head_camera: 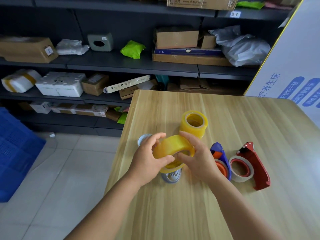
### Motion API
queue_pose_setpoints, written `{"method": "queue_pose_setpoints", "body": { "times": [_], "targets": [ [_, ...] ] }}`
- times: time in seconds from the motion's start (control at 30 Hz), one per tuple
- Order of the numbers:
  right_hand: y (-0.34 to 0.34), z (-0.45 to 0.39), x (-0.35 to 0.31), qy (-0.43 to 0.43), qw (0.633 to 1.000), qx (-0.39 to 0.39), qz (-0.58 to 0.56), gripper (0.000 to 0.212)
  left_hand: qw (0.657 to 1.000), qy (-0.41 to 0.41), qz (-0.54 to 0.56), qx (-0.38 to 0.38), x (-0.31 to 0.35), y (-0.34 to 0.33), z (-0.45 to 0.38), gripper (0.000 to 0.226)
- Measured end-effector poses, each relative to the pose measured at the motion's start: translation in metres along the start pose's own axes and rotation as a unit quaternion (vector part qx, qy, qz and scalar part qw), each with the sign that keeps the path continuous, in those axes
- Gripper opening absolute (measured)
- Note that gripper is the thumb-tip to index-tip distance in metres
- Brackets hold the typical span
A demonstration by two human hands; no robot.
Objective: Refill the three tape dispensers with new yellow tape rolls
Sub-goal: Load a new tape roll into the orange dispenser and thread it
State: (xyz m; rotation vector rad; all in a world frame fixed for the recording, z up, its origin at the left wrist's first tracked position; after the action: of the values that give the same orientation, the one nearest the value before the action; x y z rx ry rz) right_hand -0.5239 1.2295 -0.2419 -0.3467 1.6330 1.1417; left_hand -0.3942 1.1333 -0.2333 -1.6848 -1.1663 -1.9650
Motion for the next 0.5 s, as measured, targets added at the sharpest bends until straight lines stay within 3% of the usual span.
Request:
{"method": "queue_pose_setpoints", "body": {
  "times": [0.3,0.4,0.5],
  "targets": [
    [-0.009,0.016,-0.002,-0.008,0.999,0.009,0.038,0.070,0.996,0.082,0.006,0.041,-0.019,0.003,0.011,0.043],
    [-0.014,0.026,-0.011,0.022,0.998,0.026,0.056,0.060,0.988,0.130,0.019,0.077,-0.029,0.008,0.013,0.043],
    [-0.038,0.040,-0.017,0.055,0.997,-0.029,0.044,0.057,0.980,0.162,0.020,0.112,-0.032,0.014,0.014,0.046]
  ]
}}
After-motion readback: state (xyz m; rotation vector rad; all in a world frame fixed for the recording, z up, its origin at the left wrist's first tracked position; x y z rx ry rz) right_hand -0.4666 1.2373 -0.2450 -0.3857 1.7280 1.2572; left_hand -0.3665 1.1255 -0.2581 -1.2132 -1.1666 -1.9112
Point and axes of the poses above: each hand's wrist, its own z-axis away from the middle knuckle, its own y-axis out of the back of the hand, x = y × z, the point moved 10 cm from there along -z, towards the middle knuckle, and after that the axes turned 2 degrees about z, right-handed, at the moved point
